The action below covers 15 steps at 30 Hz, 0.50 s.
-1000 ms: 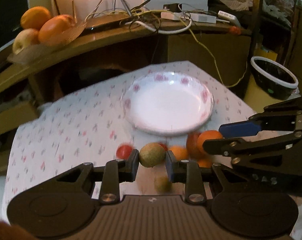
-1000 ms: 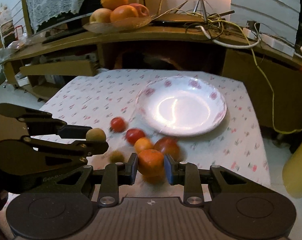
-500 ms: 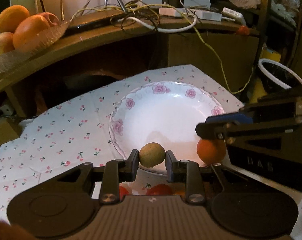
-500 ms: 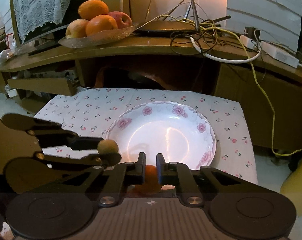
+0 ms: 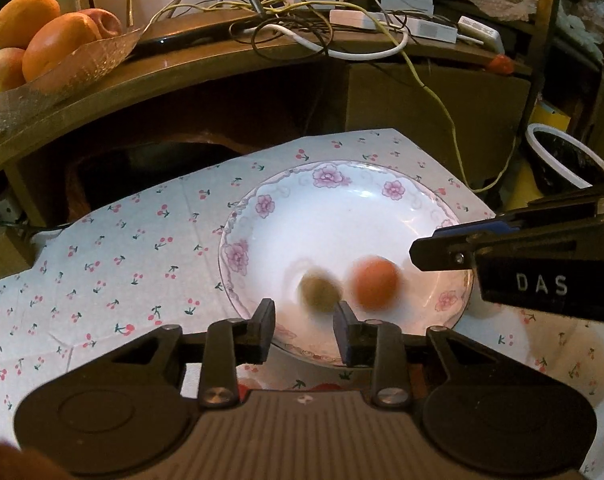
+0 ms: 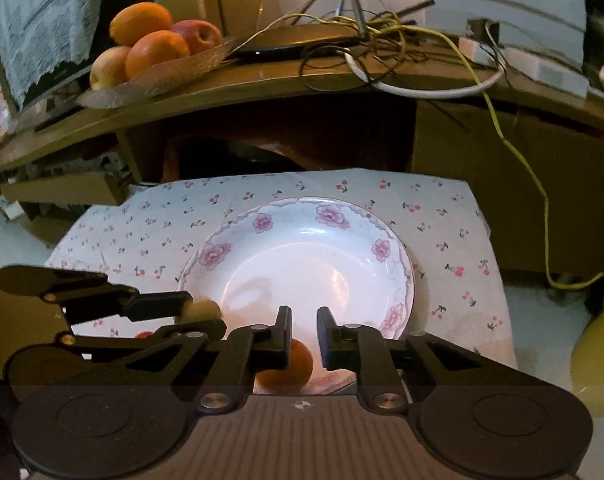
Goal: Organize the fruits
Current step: 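Carry both fruits over the white plate and open both tools to drop them, then move the left tool to another kiwi while the right tool approaches another orange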
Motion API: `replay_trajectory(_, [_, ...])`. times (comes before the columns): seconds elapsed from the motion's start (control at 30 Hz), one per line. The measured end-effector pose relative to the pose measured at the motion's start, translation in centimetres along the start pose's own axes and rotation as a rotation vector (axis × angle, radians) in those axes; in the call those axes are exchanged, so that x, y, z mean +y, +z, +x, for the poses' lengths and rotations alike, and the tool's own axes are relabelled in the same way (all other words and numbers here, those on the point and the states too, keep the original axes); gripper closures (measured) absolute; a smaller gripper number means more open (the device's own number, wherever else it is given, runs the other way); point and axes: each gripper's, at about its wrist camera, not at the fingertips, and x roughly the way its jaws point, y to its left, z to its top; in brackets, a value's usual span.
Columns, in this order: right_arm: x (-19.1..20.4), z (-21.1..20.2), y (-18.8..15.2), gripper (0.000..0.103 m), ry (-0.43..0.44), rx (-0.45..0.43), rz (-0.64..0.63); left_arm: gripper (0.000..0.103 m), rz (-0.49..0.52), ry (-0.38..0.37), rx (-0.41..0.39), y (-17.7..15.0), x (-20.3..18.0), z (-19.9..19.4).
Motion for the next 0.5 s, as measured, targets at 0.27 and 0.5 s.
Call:
replay_trajectory(0.27, [-0.3, -0.1, 0.2, 0.084, 0.006, -0.007, 0.024, 0.062, 0.000, 0.008, -0.008, 0.1, 0.1, -0.4])
replay_trajectory(0.5, [0.0, -0.6, 0.1, 0.083, -0.011, -0.019, -0.006, 0.060, 0.011, 0.021, -0.022, 0.1, 0.0, -1.1])
